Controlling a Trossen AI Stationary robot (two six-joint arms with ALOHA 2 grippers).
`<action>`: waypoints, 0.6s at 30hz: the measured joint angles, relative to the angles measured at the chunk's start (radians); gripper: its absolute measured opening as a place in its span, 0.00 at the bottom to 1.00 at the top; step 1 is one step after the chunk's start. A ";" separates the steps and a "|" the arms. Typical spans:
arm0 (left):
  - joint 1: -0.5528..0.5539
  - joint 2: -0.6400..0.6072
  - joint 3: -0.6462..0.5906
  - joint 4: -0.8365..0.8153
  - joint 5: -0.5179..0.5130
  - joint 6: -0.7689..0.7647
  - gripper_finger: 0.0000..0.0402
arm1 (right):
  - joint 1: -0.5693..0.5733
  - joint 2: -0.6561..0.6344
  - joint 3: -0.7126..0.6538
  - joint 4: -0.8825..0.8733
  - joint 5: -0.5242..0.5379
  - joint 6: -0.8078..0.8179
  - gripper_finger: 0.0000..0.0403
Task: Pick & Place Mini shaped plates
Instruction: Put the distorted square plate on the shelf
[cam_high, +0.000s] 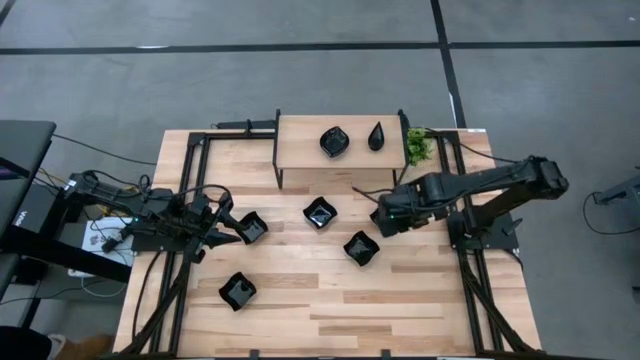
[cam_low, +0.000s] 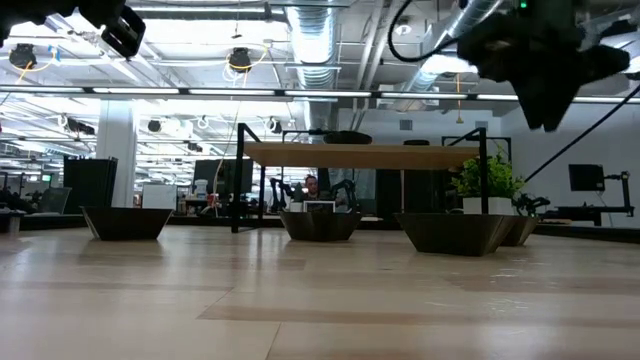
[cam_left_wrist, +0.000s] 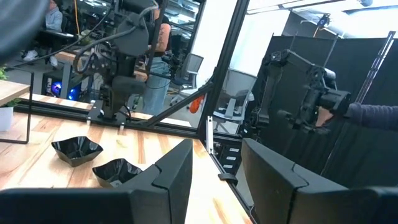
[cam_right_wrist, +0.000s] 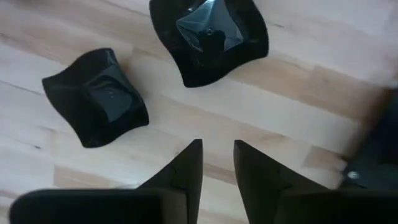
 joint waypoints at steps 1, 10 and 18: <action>0.000 0.000 0.000 0.000 0.000 -0.001 0.35 | 0.006 -0.010 -0.023 0.026 0.002 0.021 0.22; 0.000 0.000 0.000 0.000 0.000 -0.001 0.35 | 0.066 -0.109 -0.208 0.188 0.092 0.326 0.23; 0.000 0.000 0.000 0.000 0.000 -0.001 0.35 | 0.104 -0.130 -0.332 0.319 0.160 0.501 0.23</action>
